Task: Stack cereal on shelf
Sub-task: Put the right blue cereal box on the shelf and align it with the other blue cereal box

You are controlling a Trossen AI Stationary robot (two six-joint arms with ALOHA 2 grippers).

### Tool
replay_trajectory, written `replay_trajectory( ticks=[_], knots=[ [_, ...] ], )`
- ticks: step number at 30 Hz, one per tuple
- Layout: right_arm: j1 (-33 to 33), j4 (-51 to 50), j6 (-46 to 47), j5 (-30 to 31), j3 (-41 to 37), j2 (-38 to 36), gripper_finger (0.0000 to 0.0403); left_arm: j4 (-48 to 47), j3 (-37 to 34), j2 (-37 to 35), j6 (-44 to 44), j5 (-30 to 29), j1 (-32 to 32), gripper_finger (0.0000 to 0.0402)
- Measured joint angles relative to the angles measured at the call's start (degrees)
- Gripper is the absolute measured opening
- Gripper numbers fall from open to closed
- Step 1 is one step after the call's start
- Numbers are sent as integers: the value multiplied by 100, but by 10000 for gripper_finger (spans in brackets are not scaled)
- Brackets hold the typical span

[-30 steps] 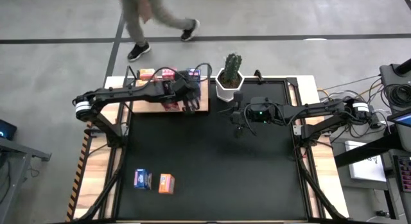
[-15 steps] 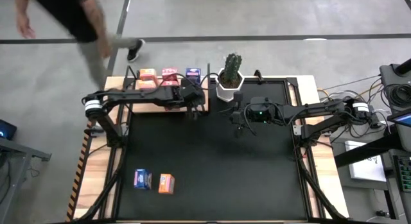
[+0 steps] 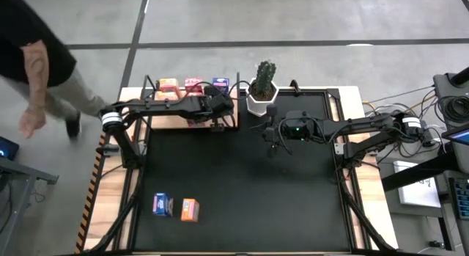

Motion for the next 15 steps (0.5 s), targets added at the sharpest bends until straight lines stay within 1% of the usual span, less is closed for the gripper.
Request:
replay_trajectory(
  ticks=[15],
  knots=[
    [0,1,-1,1,0,0,11,21,0,32,41,0,94,0]
  ],
)
